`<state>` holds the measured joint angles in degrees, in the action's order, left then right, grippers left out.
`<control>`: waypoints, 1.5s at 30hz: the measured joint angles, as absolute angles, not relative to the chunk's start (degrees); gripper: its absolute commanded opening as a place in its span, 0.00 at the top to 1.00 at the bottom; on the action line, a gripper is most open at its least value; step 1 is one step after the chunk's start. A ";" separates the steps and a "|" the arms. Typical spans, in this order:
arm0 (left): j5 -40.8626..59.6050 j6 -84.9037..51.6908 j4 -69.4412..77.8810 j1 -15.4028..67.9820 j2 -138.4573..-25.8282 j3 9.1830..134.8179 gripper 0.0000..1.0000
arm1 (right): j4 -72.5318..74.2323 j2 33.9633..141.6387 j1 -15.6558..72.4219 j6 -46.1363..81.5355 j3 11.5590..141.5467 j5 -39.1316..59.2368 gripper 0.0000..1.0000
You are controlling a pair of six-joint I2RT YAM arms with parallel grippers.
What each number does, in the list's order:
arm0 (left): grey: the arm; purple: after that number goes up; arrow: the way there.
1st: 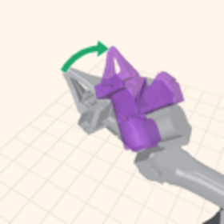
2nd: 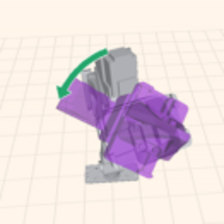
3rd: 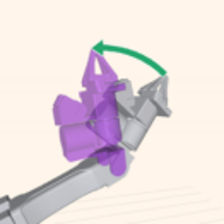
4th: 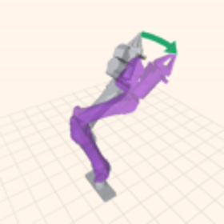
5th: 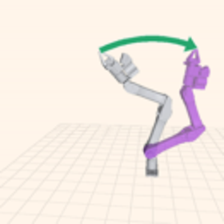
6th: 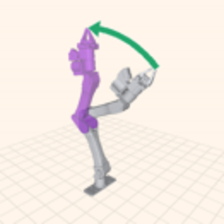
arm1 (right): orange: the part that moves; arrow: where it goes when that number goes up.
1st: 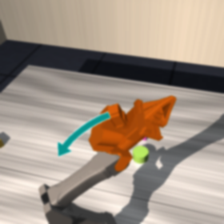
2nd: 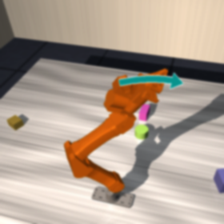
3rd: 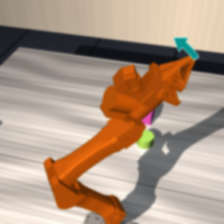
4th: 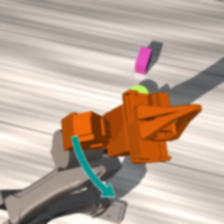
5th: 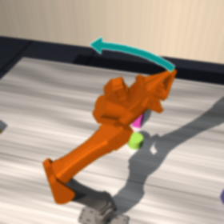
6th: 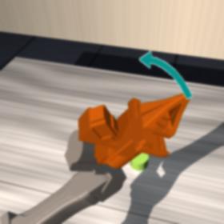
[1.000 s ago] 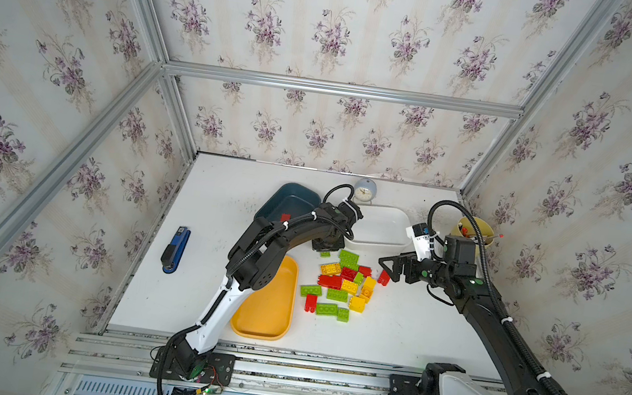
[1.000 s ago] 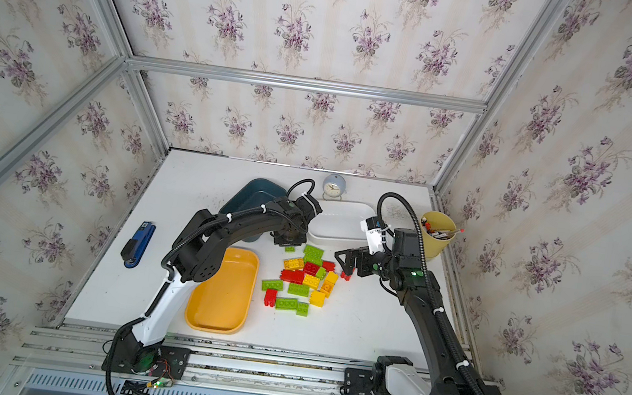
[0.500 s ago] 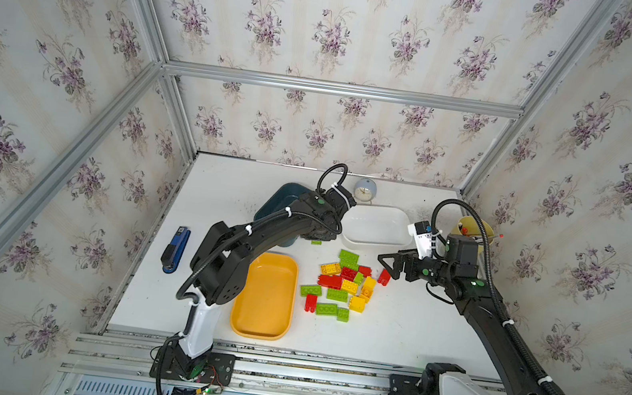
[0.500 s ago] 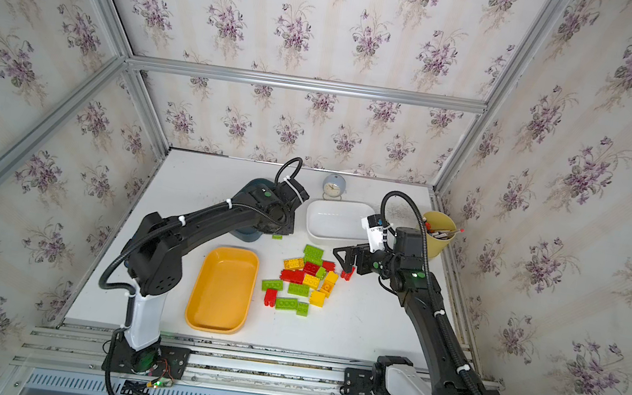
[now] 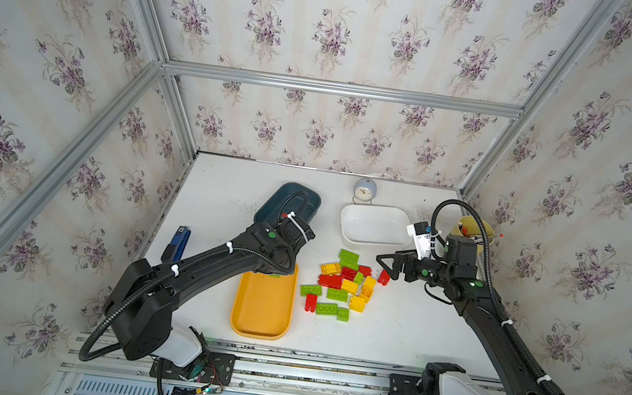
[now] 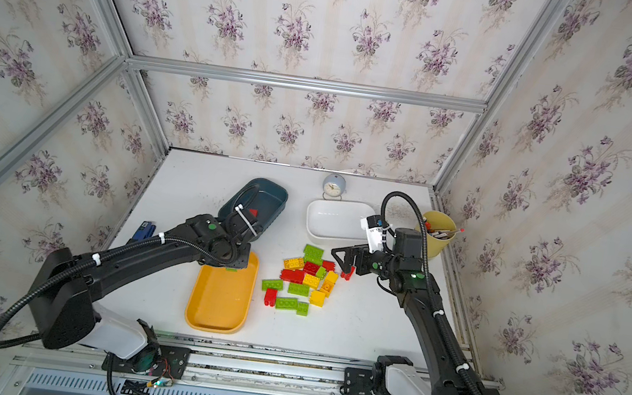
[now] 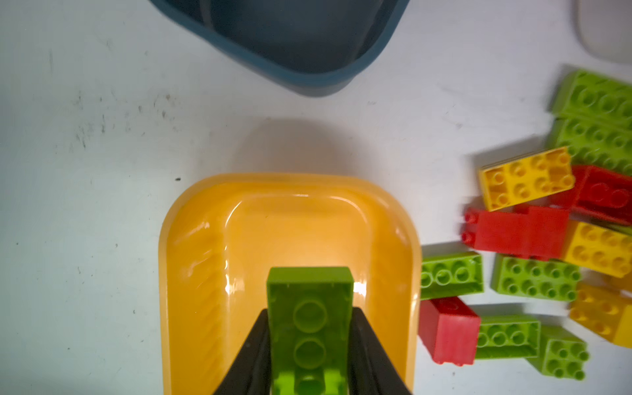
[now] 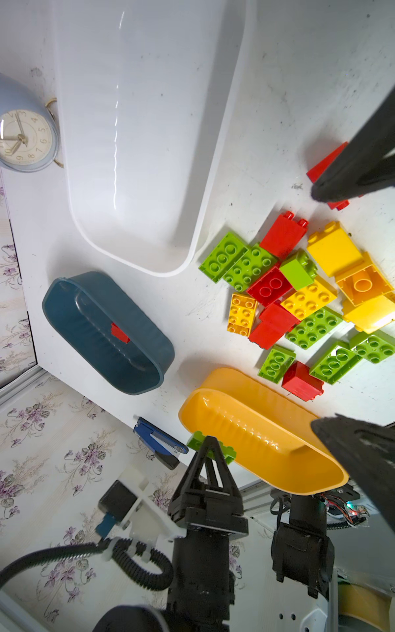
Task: Sort the legos into containers by color
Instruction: 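Carry the green brick to the yellow tray and release it, then reach the left gripper to the yellow 2x4 brick and grasp it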
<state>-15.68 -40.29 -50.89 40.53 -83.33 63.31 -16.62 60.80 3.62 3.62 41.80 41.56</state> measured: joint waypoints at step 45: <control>-1.45 -4.16 -40.21 45.95 -109.60 85.17 0.31 | -18.98 59.22 3.97 1.91 41.54 39.46 0.00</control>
<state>-1.45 -4.16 -40.21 45.95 -109.60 85.17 -18.98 59.22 3.97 1.91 41.54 39.46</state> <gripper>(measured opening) 0.693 0.997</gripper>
